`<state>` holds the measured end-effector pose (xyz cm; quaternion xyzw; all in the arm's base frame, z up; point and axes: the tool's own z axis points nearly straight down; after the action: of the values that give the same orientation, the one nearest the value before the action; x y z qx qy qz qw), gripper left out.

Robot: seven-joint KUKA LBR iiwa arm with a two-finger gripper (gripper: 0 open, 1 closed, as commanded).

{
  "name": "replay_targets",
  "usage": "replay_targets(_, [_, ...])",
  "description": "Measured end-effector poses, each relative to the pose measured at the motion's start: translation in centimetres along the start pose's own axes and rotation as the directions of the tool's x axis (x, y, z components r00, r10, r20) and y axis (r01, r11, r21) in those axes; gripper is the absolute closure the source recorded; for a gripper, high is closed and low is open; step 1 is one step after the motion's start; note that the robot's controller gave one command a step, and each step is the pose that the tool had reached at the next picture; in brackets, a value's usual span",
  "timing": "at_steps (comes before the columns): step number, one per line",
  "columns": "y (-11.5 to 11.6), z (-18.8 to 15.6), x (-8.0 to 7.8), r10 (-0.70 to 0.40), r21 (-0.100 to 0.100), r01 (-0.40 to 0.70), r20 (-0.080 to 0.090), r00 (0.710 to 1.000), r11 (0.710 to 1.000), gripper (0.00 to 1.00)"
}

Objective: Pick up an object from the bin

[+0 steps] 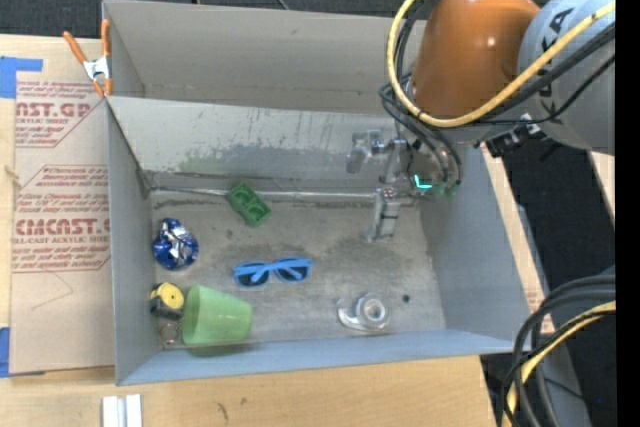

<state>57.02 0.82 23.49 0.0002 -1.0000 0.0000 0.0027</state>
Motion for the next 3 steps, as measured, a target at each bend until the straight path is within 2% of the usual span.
replay_targets(1, [3.6, 7.0, 3.1, -0.075, -0.002, 0.075, -0.002, 0.997, 0.997, 0.00])
replay_targets(2, [3.8, 16.0, 6.4, -0.009, -0.001, 0.009, -0.004, 1.000, 1.000, 0.00])
replay_targets(3, [3.8, 15.5, 6.1, -0.009, -0.001, 0.009, 0.006, 1.000, 1.000, 1.00])
